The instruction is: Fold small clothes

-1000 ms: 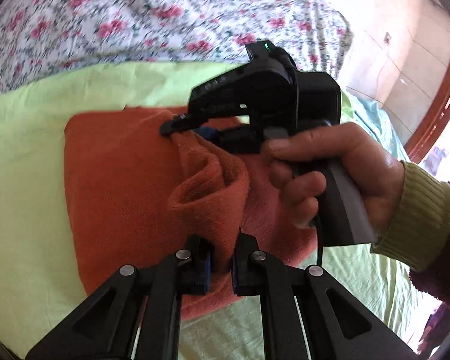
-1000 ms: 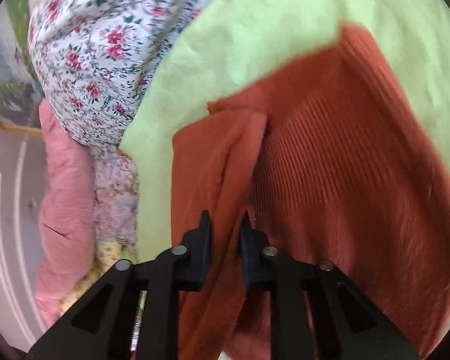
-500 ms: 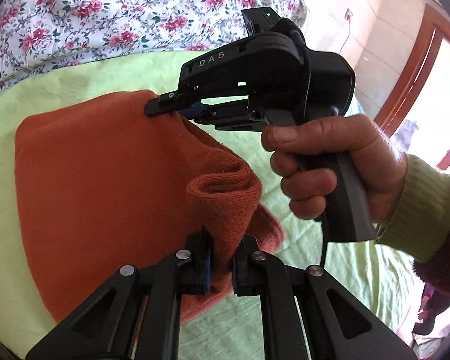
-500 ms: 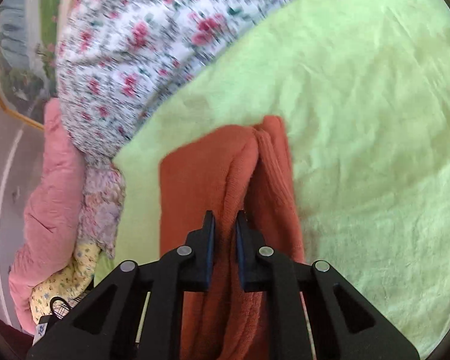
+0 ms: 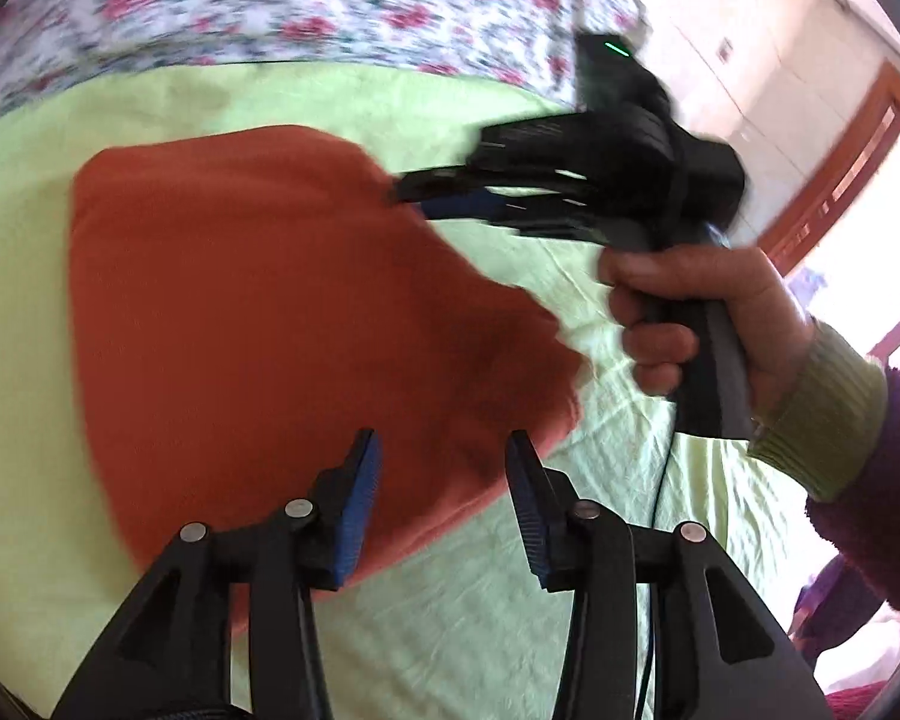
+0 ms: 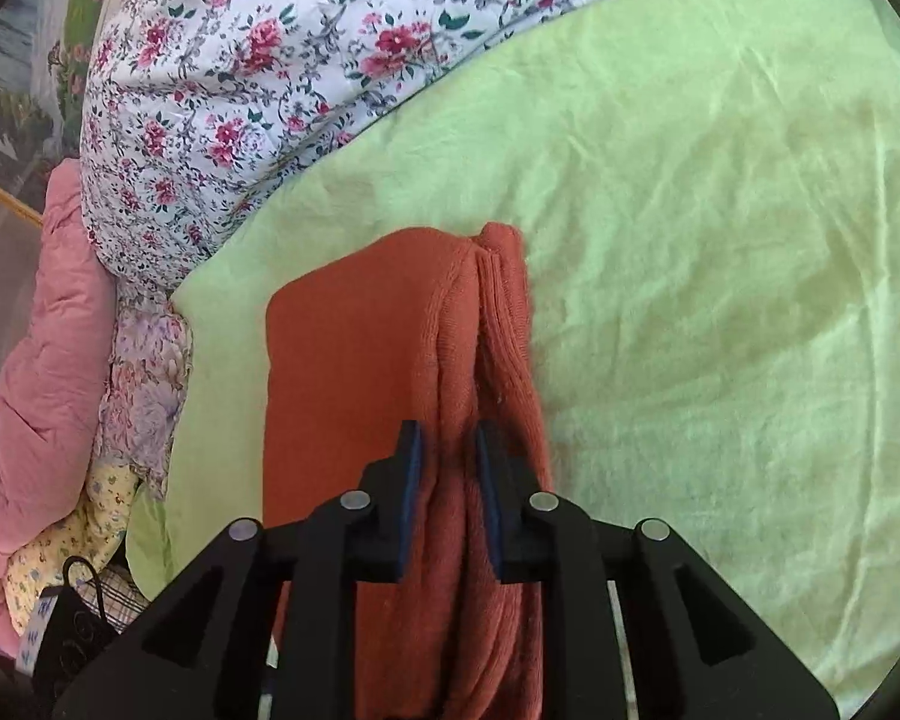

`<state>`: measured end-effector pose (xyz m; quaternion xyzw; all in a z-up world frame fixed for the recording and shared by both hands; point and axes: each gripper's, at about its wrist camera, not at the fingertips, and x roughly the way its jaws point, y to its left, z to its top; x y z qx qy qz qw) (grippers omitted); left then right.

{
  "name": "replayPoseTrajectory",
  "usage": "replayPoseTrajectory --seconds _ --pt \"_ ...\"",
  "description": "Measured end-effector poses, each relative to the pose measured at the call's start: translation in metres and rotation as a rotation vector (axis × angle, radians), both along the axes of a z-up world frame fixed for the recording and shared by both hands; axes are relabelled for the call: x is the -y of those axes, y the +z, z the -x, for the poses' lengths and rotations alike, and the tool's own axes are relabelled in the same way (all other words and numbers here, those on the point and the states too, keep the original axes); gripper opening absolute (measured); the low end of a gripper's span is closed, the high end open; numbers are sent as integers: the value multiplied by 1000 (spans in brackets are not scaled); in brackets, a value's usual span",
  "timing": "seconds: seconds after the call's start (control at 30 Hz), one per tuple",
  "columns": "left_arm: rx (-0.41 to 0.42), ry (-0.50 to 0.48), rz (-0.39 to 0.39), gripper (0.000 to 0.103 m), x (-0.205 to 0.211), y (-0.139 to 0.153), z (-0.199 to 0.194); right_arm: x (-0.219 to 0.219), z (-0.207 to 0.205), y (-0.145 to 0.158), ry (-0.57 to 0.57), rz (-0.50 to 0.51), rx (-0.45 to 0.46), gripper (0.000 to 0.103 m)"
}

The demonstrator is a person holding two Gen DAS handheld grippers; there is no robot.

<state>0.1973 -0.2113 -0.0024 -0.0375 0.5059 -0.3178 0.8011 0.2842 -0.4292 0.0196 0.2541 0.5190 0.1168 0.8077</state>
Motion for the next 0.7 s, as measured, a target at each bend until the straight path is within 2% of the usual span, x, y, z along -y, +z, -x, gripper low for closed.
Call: replayPoseTrajectory --seconds 0.07,0.13,0.3,0.5,0.63,0.7 --pt "-18 44 14 44 -21 3 -2 1 7 8 -18 4 11 32" --pt "-37 102 22 47 -44 3 -9 4 16 14 -36 6 20 47" --pt "-102 230 32 55 -88 -5 -34 6 30 14 -55 2 6 60" --pt "-200 324 87 64 -124 -22 -64 4 37 0 -70 -20 -37 66" --pt "-288 339 130 67 -125 -41 -87 3 35 -6 -57 -28 -60 69" --pt "-310 356 113 68 -123 -51 -101 3 33 -10 -50 -35 -67 69"
